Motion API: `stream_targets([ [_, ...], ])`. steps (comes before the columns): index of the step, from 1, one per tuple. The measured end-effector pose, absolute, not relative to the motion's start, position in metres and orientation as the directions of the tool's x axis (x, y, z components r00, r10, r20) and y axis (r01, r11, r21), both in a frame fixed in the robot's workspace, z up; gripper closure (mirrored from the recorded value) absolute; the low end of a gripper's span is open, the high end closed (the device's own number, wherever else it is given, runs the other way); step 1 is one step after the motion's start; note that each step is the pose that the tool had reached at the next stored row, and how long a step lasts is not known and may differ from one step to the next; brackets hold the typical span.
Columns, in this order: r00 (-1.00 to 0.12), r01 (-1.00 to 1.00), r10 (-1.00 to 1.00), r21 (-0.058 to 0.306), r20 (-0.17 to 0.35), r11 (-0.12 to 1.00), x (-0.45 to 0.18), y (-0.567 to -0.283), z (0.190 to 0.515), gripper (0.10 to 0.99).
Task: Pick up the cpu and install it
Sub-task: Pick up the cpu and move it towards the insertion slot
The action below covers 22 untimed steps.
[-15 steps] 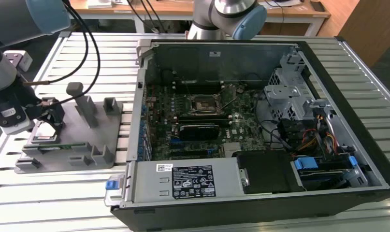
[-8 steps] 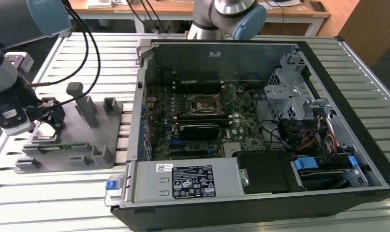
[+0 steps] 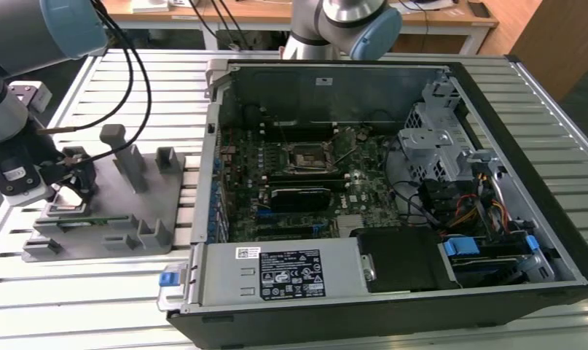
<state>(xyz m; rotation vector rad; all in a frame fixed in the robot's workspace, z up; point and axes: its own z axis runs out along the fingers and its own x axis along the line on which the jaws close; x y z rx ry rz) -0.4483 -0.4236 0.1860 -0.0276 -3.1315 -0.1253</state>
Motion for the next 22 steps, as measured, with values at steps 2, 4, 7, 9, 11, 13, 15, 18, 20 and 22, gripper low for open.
stream_targets([
  [2,-1.0,0.019,0.019,0.08,0.008,0.997,-0.4491,-0.4234,0.1859,0.467],
  [4,-1.0,0.02,0.019,0.08,0.008,0.997,-0.4491,-0.4233,0.1858,0.467],
  [7,-1.0,0.021,0.02,0.08,0.008,0.997,-0.4492,-0.4226,0.1854,0.467],
  [9,-1.0,0.021,0.021,0.08,0.008,0.997,-0.4492,-0.4223,0.1856,0.482],
  [11,-1.0,0.021,0.021,0.08,0.009,0.997,-0.4492,-0.4221,0.1856,0.545],
  [13,-1.0,0.021,0.021,0.08,0.008,0.997,-0.449,-0.422,0.186,0.557],
  [15,-1.0,0.02,0.019,0.08,0.008,0.997,-0.4482,-0.422,0.1861,0.557],
  [18,-1.0,0.015,0.014,0.08,0.008,0.997,-0.4476,-0.422,0.186,0.557],
  [20,-1.0,0.014,0.014,0.079,0.008,0.997,-0.4476,-0.4221,0.186,0.557],
  [22,-1.0,0.014,0.014,0.079,0.008,0.997,-0.4475,-0.4221,0.1859,0.557],
])
